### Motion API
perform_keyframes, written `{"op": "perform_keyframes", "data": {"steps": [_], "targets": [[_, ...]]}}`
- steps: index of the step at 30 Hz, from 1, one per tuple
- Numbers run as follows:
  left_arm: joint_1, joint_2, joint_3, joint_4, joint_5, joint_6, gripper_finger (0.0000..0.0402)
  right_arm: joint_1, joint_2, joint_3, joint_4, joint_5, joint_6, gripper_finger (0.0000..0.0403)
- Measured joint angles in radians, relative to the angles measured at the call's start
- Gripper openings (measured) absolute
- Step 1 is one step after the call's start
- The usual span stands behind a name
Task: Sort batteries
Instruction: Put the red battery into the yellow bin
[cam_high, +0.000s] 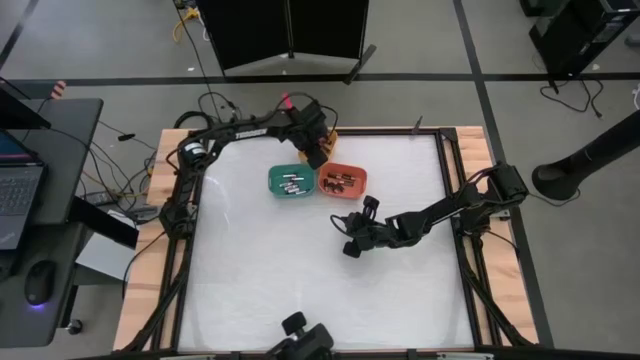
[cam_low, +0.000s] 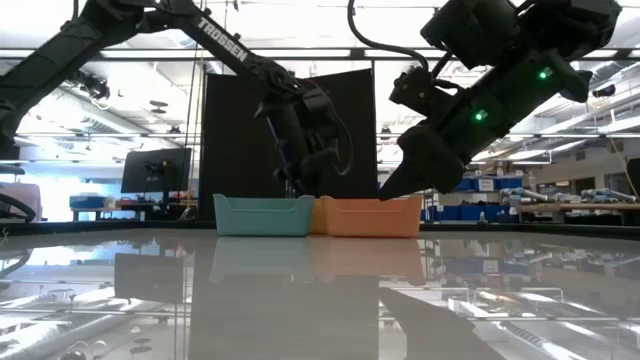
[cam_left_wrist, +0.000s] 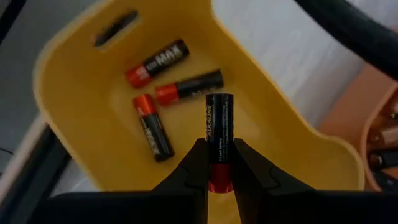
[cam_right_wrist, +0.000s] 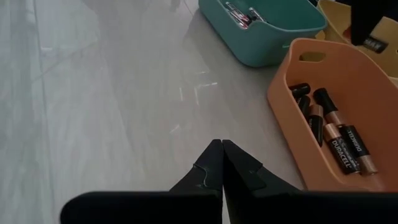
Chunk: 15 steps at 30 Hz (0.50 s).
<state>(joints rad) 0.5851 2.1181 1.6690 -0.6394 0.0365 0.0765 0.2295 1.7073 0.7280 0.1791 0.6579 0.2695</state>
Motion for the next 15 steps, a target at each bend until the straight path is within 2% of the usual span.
{"op": "perform_keyframes", "data": {"steps": [15], "targets": [[0.022,0.000,0.008,-0.034,-0.008,-0.002,0.0049,0.015,0.000,0.000,0.000,-0.005,0.026,0.0009]]}}
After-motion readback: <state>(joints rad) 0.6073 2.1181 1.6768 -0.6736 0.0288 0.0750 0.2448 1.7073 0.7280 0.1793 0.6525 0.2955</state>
